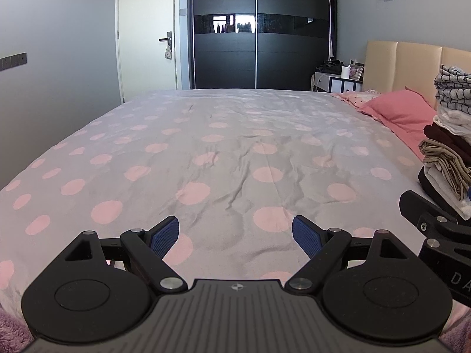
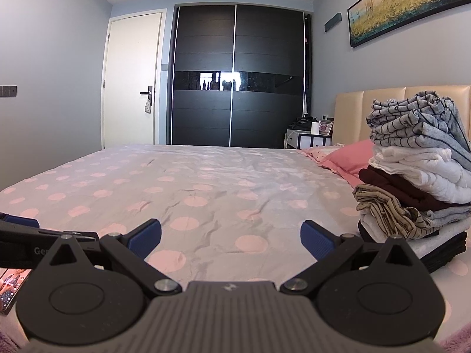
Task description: Fold clothes
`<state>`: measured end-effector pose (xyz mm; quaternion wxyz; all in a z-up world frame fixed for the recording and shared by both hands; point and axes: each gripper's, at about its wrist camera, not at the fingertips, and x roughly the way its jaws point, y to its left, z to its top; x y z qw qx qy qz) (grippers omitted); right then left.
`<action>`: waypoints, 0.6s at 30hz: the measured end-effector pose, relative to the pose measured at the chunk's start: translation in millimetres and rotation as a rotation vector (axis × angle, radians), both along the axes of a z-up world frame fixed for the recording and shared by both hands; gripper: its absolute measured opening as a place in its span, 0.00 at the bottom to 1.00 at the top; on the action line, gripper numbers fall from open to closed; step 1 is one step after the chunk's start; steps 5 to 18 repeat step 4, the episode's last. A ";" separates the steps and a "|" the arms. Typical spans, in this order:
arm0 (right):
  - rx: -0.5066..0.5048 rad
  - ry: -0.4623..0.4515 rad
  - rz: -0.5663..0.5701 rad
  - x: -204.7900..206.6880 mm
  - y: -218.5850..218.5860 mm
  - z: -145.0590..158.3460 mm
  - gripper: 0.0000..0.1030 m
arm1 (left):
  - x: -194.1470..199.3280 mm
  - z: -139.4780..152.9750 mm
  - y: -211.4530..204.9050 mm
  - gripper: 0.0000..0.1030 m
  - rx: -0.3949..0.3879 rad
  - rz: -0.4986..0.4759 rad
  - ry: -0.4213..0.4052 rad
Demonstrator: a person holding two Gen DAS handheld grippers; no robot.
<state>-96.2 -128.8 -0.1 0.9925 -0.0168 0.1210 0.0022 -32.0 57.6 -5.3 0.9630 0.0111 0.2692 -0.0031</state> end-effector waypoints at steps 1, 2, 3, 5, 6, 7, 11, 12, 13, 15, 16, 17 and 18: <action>-0.001 0.000 0.001 -0.1 0.1 -0.1 0.99 | -0.4 -0.2 -1.6 0.82 0.001 0.001 0.000; -0.002 0.000 0.001 -0.2 0.1 -0.3 0.99 | -0.7 -0.3 -1.8 0.82 0.001 0.001 0.001; -0.003 0.000 0.002 -0.3 0.2 -0.4 0.99 | -1.2 -0.4 -2.0 0.82 0.001 0.001 0.002; -0.004 0.000 0.002 -0.4 0.3 -0.6 0.99 | -1.5 -0.1 -2.5 0.82 0.001 0.000 0.002; -0.004 0.000 0.002 -0.4 0.3 -0.6 0.99 | -1.5 -0.1 -2.5 0.82 0.001 0.000 0.002; -0.004 0.000 0.002 -0.4 0.3 -0.6 0.99 | -1.5 -0.1 -2.5 0.82 0.001 0.000 0.002; -0.004 0.000 0.002 -0.4 0.3 -0.6 0.99 | -1.5 -0.1 -2.5 0.82 0.001 0.000 0.002; -0.004 0.000 0.002 -0.4 0.3 -0.6 0.99 | -1.5 -0.1 -2.5 0.82 0.001 0.000 0.002; -0.004 0.000 0.002 -0.4 0.3 -0.6 0.99 | -1.5 -0.1 -2.5 0.82 0.001 0.000 0.002; -0.004 0.000 0.002 -0.4 0.3 -0.6 0.99 | -1.5 -0.1 -2.5 0.82 0.001 0.000 0.002; -0.004 0.000 0.002 -0.4 0.3 -0.6 0.99 | -1.5 -0.1 -2.5 0.82 0.001 0.000 0.002; -0.004 0.000 0.002 -0.4 0.3 -0.6 0.99 | -1.5 -0.1 -2.5 0.82 0.001 0.000 0.002; -0.004 0.000 0.002 -0.4 0.3 -0.6 0.99 | -1.5 -0.1 -2.5 0.82 0.001 0.000 0.002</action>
